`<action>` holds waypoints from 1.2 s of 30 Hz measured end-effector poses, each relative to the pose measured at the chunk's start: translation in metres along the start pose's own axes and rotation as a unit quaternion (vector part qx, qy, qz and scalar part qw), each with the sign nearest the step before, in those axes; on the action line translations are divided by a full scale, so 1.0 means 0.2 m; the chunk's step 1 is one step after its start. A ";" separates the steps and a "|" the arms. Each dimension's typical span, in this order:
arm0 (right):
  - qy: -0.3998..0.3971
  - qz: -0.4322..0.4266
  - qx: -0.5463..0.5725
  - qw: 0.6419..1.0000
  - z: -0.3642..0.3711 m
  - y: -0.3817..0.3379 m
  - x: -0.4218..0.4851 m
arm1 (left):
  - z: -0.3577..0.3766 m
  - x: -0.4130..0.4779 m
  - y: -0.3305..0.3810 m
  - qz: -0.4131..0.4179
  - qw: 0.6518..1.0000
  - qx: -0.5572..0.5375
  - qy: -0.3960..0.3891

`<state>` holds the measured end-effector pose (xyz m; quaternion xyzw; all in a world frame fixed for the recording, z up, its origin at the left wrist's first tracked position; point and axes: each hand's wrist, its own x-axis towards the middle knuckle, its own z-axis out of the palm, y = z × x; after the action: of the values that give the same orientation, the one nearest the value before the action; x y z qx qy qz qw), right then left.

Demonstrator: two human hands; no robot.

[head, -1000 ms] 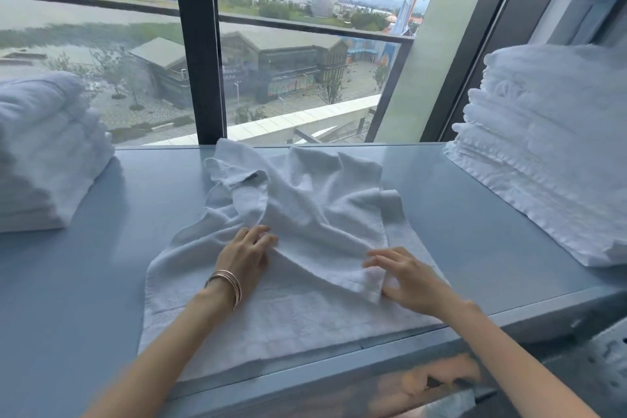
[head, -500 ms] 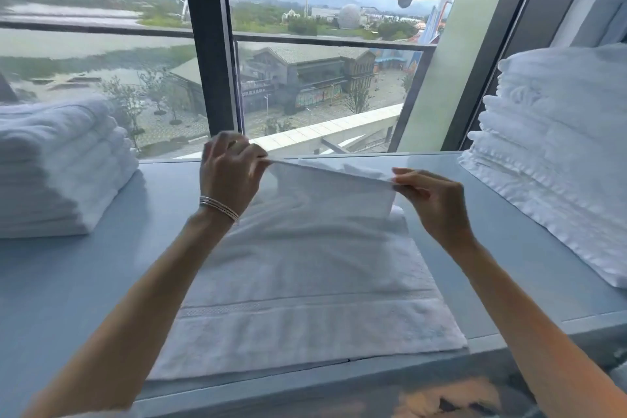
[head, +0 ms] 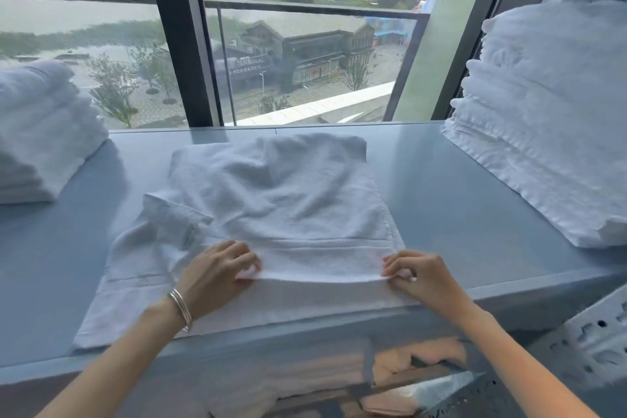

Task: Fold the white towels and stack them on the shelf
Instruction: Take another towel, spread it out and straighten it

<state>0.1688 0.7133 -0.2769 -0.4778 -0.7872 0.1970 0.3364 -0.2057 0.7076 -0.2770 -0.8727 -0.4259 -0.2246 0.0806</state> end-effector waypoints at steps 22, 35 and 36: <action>0.125 -0.018 -0.015 0.992 -0.21 0.01 -0.14 | -0.15 0.03 0.40 -0.029 0.984 0.122 0.129; 0.047 0.041 -0.051 0.997 -0.17 0.15 -0.21 | 0.10 -0.15 0.39 -0.061 0.995 0.060 0.055; 0.045 0.031 -0.072 0.996 -0.17 0.15 -0.23 | 0.11 -0.15 0.39 -0.063 0.995 0.049 0.058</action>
<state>0.2258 0.6863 -0.2887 -0.5334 -0.7684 0.1282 0.3296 -0.1545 0.6444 -0.3058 -0.8247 -0.4853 -0.2583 0.1330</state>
